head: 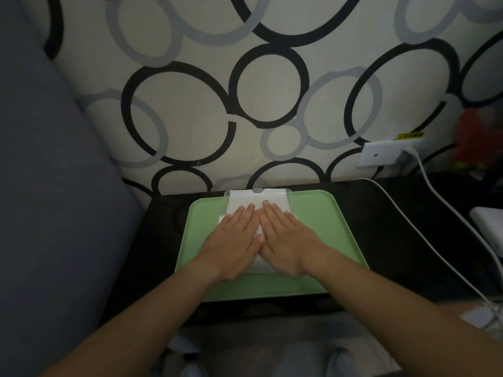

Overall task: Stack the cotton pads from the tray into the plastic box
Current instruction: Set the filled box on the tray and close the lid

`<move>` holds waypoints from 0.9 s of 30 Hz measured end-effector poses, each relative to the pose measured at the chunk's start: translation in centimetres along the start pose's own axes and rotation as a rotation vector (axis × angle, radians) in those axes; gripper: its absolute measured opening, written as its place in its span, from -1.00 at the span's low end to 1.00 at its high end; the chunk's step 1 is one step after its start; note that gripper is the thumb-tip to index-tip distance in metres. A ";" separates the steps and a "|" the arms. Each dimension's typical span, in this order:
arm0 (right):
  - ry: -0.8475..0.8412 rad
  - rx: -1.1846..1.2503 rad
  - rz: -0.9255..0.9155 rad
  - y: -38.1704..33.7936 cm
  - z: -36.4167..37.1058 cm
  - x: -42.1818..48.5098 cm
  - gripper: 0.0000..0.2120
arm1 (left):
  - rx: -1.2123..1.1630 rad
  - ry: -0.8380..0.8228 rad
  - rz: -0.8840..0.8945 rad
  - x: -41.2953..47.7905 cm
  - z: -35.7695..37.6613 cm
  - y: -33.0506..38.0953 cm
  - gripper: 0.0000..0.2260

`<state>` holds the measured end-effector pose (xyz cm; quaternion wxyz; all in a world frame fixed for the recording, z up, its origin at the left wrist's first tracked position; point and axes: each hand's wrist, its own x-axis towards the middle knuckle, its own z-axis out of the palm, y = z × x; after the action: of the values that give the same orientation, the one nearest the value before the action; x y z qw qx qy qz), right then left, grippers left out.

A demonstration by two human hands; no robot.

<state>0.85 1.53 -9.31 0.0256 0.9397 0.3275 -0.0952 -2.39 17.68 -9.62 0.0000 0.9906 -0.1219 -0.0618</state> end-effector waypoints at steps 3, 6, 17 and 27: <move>-0.012 -0.008 0.012 -0.2 0.0 0.1 -0.37 | -0.045 0.000 -0.024 0.1 -0.1 0.5 -0.45; 0.005 0.007 0.013 -0.2 0.2 -0.2 -0.34 | -0.044 -0.015 -0.064 0.3 0.3 0.7 -0.39; 0.283 1.181 0.574 5.6 0.7 0.8 -0.64 | -1.232 0.184 -0.727 1.6 0.5 -5.3 -0.61; 0.398 1.390 0.328 7.3 0.4 0.0 -0.67 | -1.470 0.229 -0.502 1.2 0.0 -6.6 -0.78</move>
<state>5.35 -4.22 -9.81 -0.6210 0.7756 0.0455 -0.1034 0.36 23.76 -9.88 0.6543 0.7345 0.1785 -0.0222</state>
